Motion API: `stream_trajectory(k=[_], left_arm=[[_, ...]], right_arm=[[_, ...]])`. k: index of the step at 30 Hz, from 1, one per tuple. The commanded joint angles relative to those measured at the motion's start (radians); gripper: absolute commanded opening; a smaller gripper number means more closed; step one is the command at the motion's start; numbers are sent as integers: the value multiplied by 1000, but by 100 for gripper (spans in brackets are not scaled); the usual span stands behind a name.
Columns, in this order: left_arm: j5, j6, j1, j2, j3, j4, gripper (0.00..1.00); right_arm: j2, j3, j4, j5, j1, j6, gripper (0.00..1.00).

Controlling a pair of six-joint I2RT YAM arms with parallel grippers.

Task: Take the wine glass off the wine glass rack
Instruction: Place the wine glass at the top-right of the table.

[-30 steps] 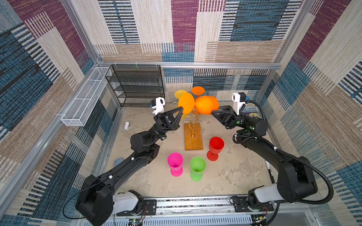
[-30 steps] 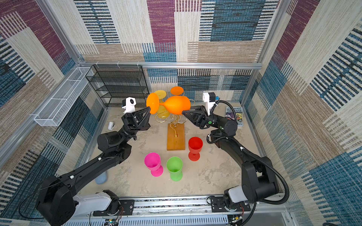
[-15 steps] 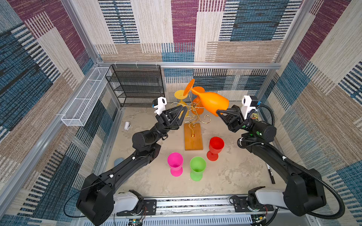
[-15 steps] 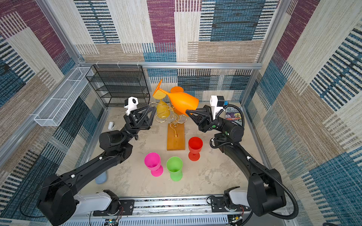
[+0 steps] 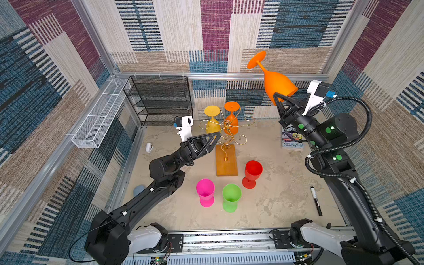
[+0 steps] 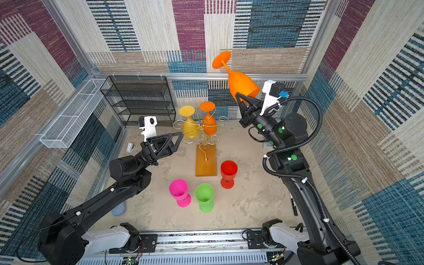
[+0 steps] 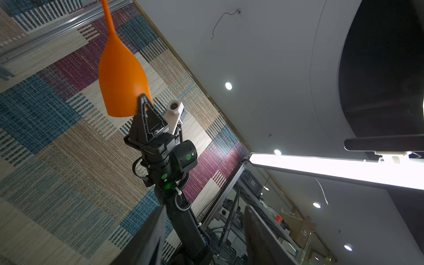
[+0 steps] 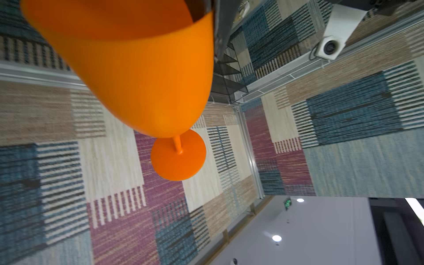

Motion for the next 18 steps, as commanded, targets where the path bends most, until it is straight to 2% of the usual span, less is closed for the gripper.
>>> stream_trajectory(k=[1, 3, 5, 9, 11, 14, 18], left_arm=[[86, 112, 1, -23, 15, -30, 57], [112, 187, 2, -53, 17, -124, 57], [131, 320, 2, -105, 25, -299, 57], [73, 674, 2, -249, 79, -830, 57], [25, 789, 3, -305, 100, -989, 57], [-21, 880, 3, -364, 115, -1119, 57], [-42, 911, 2, -406, 106, -1173, 57]], right_arm=[[-20, 13, -379, 237, 1, -82, 0], [-43, -4, -449, 297, 2, -82, 0], [-64, -21, -511, 343, 1, -83, 0], [-56, -24, -667, 409, 1, -86, 0], [-42, -44, -723, 411, 0, -90, 0], [-4, -74, -789, 393, 0, -97, 0], [35, -105, -832, 350, -1, -114, 0]])
